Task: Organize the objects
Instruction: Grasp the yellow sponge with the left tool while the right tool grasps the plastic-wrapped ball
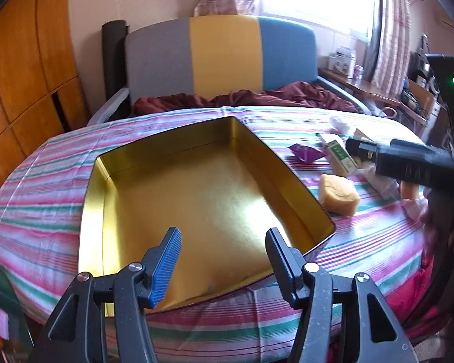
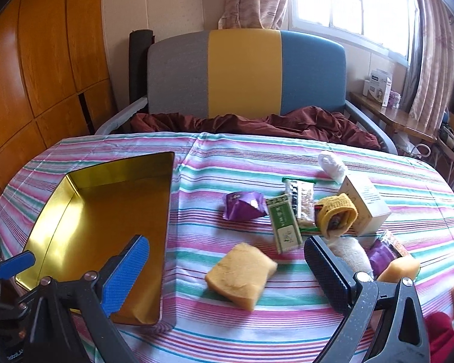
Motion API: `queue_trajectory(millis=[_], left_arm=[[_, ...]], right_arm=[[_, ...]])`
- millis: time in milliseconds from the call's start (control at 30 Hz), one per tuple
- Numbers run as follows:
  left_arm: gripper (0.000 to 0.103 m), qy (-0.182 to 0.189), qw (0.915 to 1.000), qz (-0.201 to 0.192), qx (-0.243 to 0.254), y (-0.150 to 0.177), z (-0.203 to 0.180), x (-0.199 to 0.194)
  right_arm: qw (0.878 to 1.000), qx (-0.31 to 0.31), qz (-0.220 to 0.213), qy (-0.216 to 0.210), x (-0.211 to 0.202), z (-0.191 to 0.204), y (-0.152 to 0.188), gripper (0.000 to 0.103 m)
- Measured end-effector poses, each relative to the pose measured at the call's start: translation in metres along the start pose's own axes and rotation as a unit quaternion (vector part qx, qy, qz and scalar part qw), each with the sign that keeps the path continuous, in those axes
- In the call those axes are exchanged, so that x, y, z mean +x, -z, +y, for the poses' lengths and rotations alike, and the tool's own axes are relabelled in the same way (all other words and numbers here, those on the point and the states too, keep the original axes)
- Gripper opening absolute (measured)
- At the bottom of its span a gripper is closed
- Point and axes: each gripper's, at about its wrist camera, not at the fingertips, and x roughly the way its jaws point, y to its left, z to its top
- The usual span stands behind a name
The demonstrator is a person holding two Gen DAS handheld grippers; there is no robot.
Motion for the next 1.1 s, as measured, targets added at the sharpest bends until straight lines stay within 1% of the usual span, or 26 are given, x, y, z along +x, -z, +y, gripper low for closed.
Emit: queue_trajectory(millis=[100,133,200,267,300,333,367,433,467,500,567,600,667,800,933,967,1000,1100], left_arm=[[0.059,0.022,0.9997,-0.001,0.011,-0.005,-0.005,0.001],[0.059,0.031,0.9994,0.003,0.016,-0.008,-0.008,0.003],[0.059,0.053,0.9982,0.020,0.018,-0.012,-0.013,0.010],[0.059,0.079,0.9961,0.035,0.018,-0.016,-0.019,0.016],[0.059,0.084,0.9954,0.040,0.024,-0.018,-0.025,0.018],[0.059,0.086,0.9947,0.044,0.033,-0.020,-0.031,0.020],[0.059,0.096,0.9931,0.051,0.044,-0.023,-0.039,0.023],[0.059,0.116,0.9899,0.056,0.060,-0.028,-0.054,0.024],[0.059,0.123,0.9883,0.056,0.071,-0.030,-0.061,0.024],[0.059,0.130,0.9862,0.054,0.088,-0.034,-0.071,0.025],[0.059,0.139,0.9825,0.055,0.110,-0.040,-0.087,0.029],[0.059,0.149,0.9797,0.057,0.121,-0.044,-0.095,0.032],[0.059,0.162,0.9756,0.061,0.136,-0.050,-0.110,0.042],[0.059,0.164,0.9697,0.080,0.163,-0.060,-0.136,0.072],[0.061,0.155,0.9642,0.111,0.185,-0.065,-0.154,0.104],[0.064,0.151,0.9635,0.119,0.186,-0.065,-0.156,0.111],[0.066,0.148,0.9616,0.133,0.189,-0.066,-0.159,0.121],[0.067,0.144,0.9585,0.148,0.197,-0.064,-0.164,0.136]], right_arm=[[0.999,0.031,-0.001,0.013,-0.003,-0.032,-0.009,0.103],[0.999,0.046,-0.002,0.023,-0.005,-0.049,-0.013,0.103],[0.997,0.066,0.000,0.041,-0.008,-0.073,-0.016,0.103],[0.993,0.094,-0.001,0.066,-0.010,-0.107,-0.019,0.103],[0.992,0.104,-0.004,0.076,-0.011,-0.121,-0.018,0.103],[0.988,0.123,-0.006,0.092,-0.011,-0.142,-0.017,0.103],[0.986,0.136,-0.006,0.100,-0.010,-0.155,-0.015,0.103],[0.980,0.170,-0.004,0.103,-0.006,-0.182,-0.010,0.103],[0.974,0.197,-0.002,0.109,-0.003,-0.194,-0.006,0.103],[0.970,0.217,-0.001,0.107,0.000,-0.205,-0.002,0.103],[0.957,0.278,0.010,0.083,0.003,-0.225,0.005,0.103],[0.952,0.297,0.008,0.072,0.004,-0.230,0.007,0.103],[0.950,0.305,0.011,0.070,0.004,-0.233,0.008,0.103],[0.947,0.316,0.016,0.047,0.007,-0.232,0.010,0.103],[0.942,0.333,0.015,0.032,0.008,-0.236,0.014,0.103],[0.942,0.334,0.016,0.029,0.008,-0.237,0.014,0.103],[0.942,0.335,0.017,0.026,0.010,-0.236,0.014,0.103],[0.944,0.330,0.020,0.019,0.013,-0.234,0.012,0.103]])
